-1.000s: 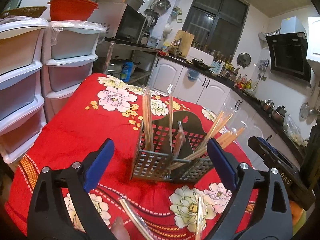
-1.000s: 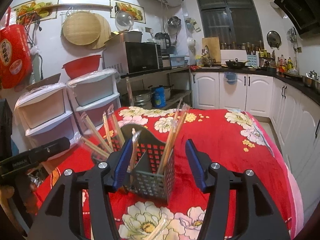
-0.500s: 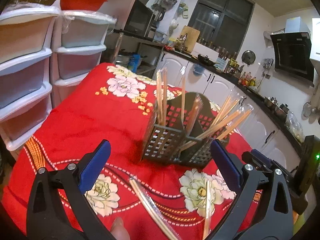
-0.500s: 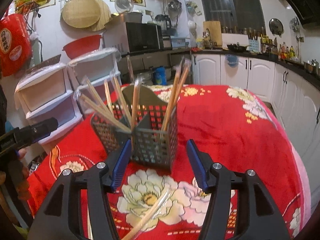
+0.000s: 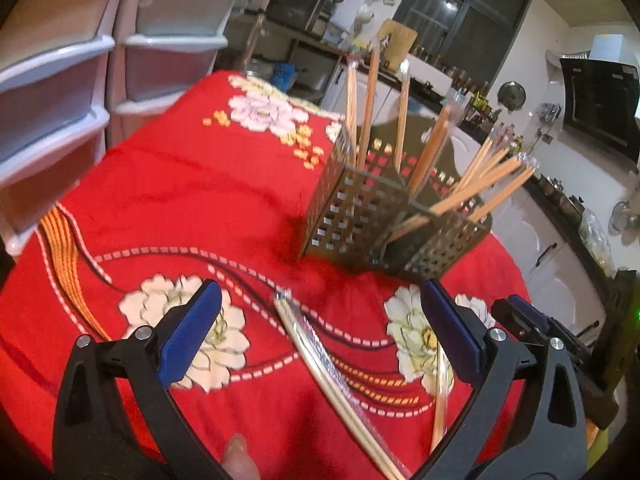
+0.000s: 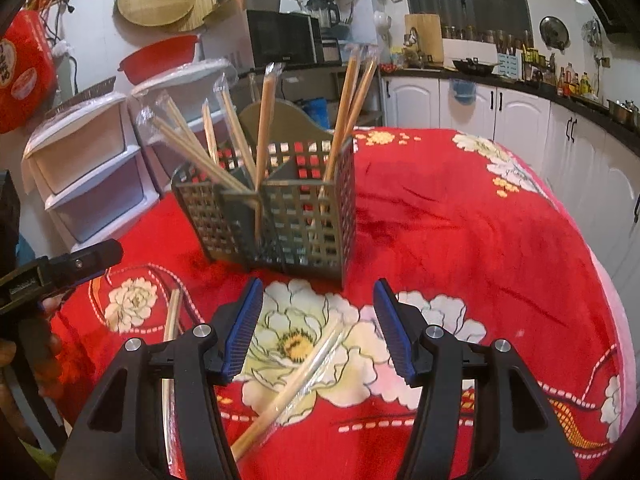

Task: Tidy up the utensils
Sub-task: 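Move both tools back from the caddy toward the wrapped chopstick bundle, then close the left tool on a wooden chopstick while the right tool grasps another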

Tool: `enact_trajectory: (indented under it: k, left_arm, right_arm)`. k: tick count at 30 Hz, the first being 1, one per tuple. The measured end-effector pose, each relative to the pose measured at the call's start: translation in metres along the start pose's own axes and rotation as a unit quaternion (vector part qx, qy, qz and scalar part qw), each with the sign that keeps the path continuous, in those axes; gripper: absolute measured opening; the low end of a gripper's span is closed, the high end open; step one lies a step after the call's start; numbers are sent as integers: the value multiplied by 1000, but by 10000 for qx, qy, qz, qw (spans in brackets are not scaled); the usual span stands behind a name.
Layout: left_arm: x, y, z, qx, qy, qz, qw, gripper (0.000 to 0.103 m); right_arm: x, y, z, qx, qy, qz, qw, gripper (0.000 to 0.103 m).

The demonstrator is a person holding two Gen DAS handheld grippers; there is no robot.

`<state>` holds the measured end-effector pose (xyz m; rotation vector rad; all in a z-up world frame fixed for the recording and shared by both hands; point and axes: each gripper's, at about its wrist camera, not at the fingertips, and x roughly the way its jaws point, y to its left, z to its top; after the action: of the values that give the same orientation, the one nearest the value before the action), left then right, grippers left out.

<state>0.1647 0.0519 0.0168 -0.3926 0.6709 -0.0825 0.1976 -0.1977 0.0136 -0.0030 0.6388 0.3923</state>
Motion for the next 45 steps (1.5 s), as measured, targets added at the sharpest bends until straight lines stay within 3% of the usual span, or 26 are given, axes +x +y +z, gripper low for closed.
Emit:
enact_trajectory:
  k: [8,11,18,23,30,35,40,45]
  left_arm:
    - [17,10,-18,-202,417,-153,9988,91]
    - [22,11,-23,-263,548,-223,9979,85]
    - [38,10,-36,-396,951,-407,9938,58]
    - [47,12,-38,-558,1110,-506,9910,54]
    - [61,16,-27,-697,1207,-431,9893,41]
    - [77,18,-13,-811,1388,-401,9862,41]
    - [90,13,-4,-696,1405,-129,9875,33]
    - [100,12,4,-563,1370,186,9888,12]
  right_arm:
    - [14,-5,-15,105,367,37,9993,55]
    - [21,-7,-19,165,523,70,9985,55]
    - [37,-9,-24,281,791,178,9963,54]
    - [55,-13,-26,408,1111,190,9928,49]
    - [77,-11,-22,331,1332,37,9905,43]
    - [87,-15,-16,405,1384,-4,9896,34]
    - [89,-16,-14,391,1357,-20,9900,21]
    - [90,-26,-8,666,1310,297,9887,9]
